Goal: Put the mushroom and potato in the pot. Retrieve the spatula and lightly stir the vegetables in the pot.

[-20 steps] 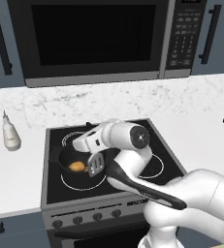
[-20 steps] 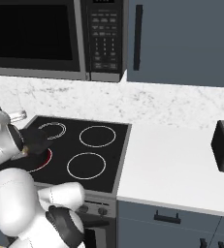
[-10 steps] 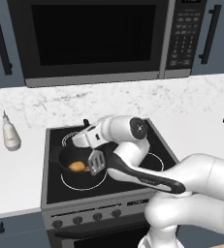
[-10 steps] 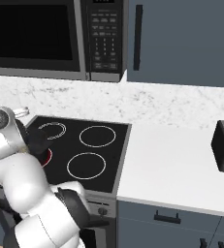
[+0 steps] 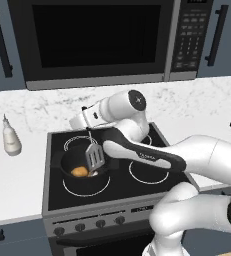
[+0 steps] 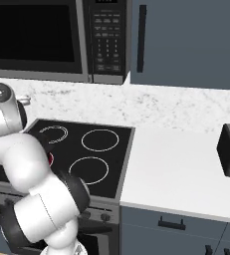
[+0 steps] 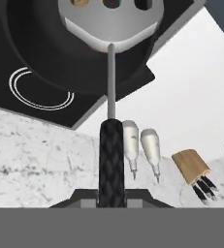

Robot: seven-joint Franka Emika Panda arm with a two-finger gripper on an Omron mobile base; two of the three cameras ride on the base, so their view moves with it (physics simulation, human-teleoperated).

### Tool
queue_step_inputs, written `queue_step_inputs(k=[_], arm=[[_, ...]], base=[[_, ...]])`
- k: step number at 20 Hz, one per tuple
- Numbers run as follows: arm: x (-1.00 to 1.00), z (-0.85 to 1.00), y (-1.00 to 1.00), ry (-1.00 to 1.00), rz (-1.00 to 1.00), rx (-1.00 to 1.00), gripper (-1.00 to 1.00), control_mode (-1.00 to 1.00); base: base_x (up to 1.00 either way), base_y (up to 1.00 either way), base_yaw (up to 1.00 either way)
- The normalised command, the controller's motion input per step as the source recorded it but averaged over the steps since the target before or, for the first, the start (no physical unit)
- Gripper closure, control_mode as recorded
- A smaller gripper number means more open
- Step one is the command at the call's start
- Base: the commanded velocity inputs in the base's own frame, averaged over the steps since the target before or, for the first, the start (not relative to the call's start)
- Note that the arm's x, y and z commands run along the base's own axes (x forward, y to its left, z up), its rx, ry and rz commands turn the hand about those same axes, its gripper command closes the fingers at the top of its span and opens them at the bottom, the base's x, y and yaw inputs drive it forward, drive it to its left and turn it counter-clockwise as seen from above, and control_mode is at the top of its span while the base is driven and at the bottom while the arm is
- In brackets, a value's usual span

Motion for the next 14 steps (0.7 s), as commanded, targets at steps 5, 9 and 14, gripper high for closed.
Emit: queue_step_inputs(k=[5, 9, 14], arm=[[0.70, -0.62, 0.00, 0.00, 0.00, 0.00, 1.00, -1.00], [0.37, -0.55, 0.00, 0.00, 0.01, 0.00, 1.00, -1.00], [0.02, -0.47, 0.06, 0.00, 0.01, 0.00, 1.00, -1.00]], base=[[0.00, 0.00, 0.00], [0.00, 0.00, 0.00], [0.00, 0.00, 0.00]])
